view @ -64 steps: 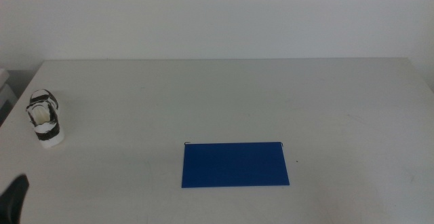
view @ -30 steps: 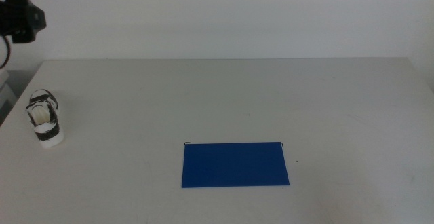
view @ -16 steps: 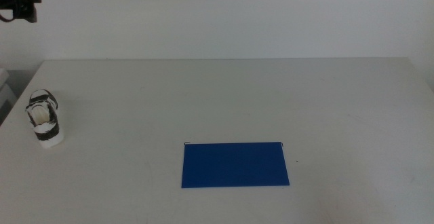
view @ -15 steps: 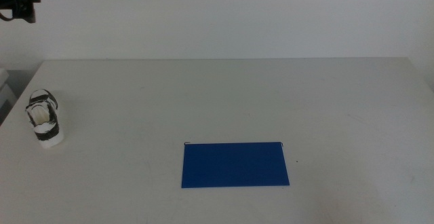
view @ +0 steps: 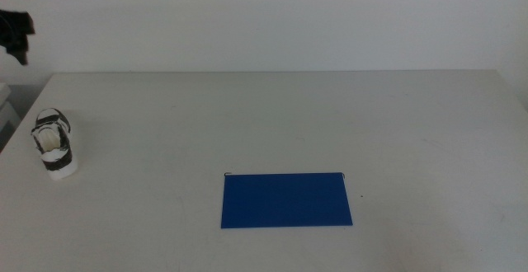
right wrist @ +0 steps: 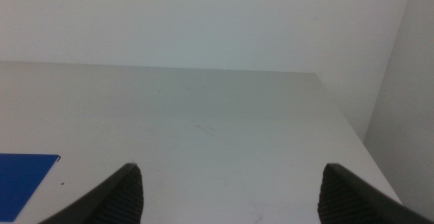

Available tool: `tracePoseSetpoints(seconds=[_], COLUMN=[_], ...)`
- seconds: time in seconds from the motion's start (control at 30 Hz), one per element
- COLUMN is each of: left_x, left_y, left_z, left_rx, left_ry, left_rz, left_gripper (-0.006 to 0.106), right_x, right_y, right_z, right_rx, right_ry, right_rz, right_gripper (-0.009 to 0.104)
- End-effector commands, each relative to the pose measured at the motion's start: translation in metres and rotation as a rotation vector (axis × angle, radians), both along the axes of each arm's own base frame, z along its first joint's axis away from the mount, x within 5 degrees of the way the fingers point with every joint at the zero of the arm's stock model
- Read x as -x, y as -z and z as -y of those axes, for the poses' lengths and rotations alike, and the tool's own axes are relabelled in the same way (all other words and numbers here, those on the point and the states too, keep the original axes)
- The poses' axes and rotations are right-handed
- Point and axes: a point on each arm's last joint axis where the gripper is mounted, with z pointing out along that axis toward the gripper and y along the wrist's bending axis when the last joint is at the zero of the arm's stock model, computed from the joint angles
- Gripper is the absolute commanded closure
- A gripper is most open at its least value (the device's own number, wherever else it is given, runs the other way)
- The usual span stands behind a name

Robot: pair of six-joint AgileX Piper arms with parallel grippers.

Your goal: Use one arm to grab the shoe from the table and place it on the mat.

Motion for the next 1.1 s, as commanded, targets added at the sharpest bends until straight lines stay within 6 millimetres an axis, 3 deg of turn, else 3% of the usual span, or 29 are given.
tracePoseSetpoints(seconds=[0.0, 0.4, 1.07], left_x=[-0.003, -0.044, -0.074], left_y=[-0.015, 0.056, 0.113], left_z=[0.0, -0.007, -0.013], left_rx=[0.003, 0.052, 0.071], left_ry=[-0.012, -0.076, -0.16], left_rz=[0.087, -0.046, -0.047], left_gripper=[0.007, 0.007, 0.007], right_x=[0.002, 0.002, 0.002], right_y=[-0.012, -0.012, -0.012], right_z=[0.001, 0.001, 0.001], right_rx=[0.025, 0.025, 0.025], right_ry=[0.007, 0.007, 0.007], right_rz=[0.108, 0.108, 0.108], right_gripper=[0.029, 0.029, 0.029])
